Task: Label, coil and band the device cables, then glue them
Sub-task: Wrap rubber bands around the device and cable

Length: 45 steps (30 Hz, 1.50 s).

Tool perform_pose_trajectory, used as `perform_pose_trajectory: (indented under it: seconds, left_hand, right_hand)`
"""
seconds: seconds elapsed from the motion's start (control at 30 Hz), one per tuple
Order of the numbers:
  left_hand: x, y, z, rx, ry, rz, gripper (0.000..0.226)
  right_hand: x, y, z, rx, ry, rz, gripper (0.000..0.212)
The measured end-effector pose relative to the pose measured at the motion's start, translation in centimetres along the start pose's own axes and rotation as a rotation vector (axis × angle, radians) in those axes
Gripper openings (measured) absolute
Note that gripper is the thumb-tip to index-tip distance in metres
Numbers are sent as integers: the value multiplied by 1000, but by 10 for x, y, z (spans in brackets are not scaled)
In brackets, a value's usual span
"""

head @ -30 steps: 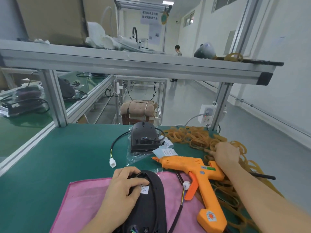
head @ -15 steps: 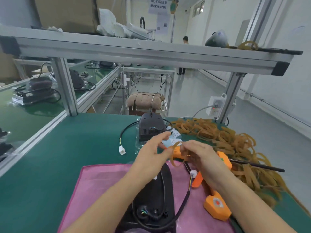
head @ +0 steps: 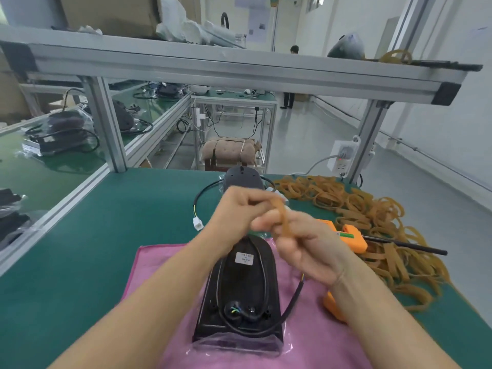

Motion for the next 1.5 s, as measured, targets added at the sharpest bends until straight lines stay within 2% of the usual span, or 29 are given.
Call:
perform_pose_trajectory:
  seconds: [0.1,0.17,0.2,0.27,0.33,0.4,0.47,0.6,0.67,0.7,0.77,0.83,0.9,1.0,1.03,1.1,1.13,1.17,1.23,1.27,1.33,1.43,1.5]
  left_hand:
    - [-7,-1,16,-318,116,-24,17]
    - [-3,0,15,-418,147,-65,18]
    - [-3,-8,10,-436,116,-35,22]
    - [1,-36,-6,-536,-38,86,27]
    - [17,-62,-36,-692,-332,125,36]
    - [40,-69,-68,-745,-574,31,41]
    - [54,-65,-85,-630,-635,28,41]
    - [60,-60,-89,-374,-516,207,30]
    - [64,-60,-84,-189,-406,386,11]
    - [66,-63,-83,-126,-360,470,9]
    - [65,-69,-81,-164,-285,547,22]
    - [65,-70,-80,-284,-283,562,13]
    - [68,-63,-88,-336,-352,525,26]
    - [71,-52,-94,-319,-416,495,28]
    - [72,-53,-92,-310,-396,523,37]
    - [73,-58,-81,-285,-365,587,73]
    - [71,-61,-79,-183,-373,572,86]
    - [68,-59,-78,9,-387,508,89]
    - [60,-42,-72,428,-419,296,71]
    - [59,-37,-67,492,-412,222,60]
    - [55,-36,-60,491,-357,202,48]
    - [54,-36,-53,543,-280,214,49]
    - [55,-35,-49,537,-258,223,48]
  right_hand:
    - [-4,-10,-4,730,253,44,13]
    - [-6,-24,-11,1000,356,96,25]
    - [-5,-31,-12,1095,383,140,27]
    - [-2,-43,-8,1260,417,234,42]
    - [1,-50,6,1336,458,266,46]
    - [0,-52,21,1326,509,268,48]
    - [-4,-51,28,1349,526,267,51]
    - [-9,-54,32,1326,488,335,52]
    - [-7,-57,34,1284,452,370,59]
    - [-6,-60,34,1250,444,387,61]
    - [-3,-67,35,1190,465,423,61]
    - [-3,-69,38,1169,485,437,62]
    - [-7,-65,41,1162,475,446,52]
    - [-12,-60,43,1065,431,503,31]
    - [-12,-59,42,1020,404,517,28]
    - [-11,-55,36,941,327,501,25]
    - [-10,-53,32,919,287,469,24]
    - [-10,-50,28,909,257,428,23]
    - [-10,-43,22,913,240,343,28]
    - [-10,-39,19,915,255,295,30]
    - [-11,-30,14,891,280,194,31]
    - [-13,-23,12,767,273,94,57]
    - [-15,-21,13,734,241,92,63]
Point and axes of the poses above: each hand's wrist, its own x-axis away from the middle knuckle, its own y-axis out of the palm, z = x × y, the point moved 6 cm from there along -x, towards the middle knuckle, and after that the axes turned 4 degrees about x, right-handed, at the moved point
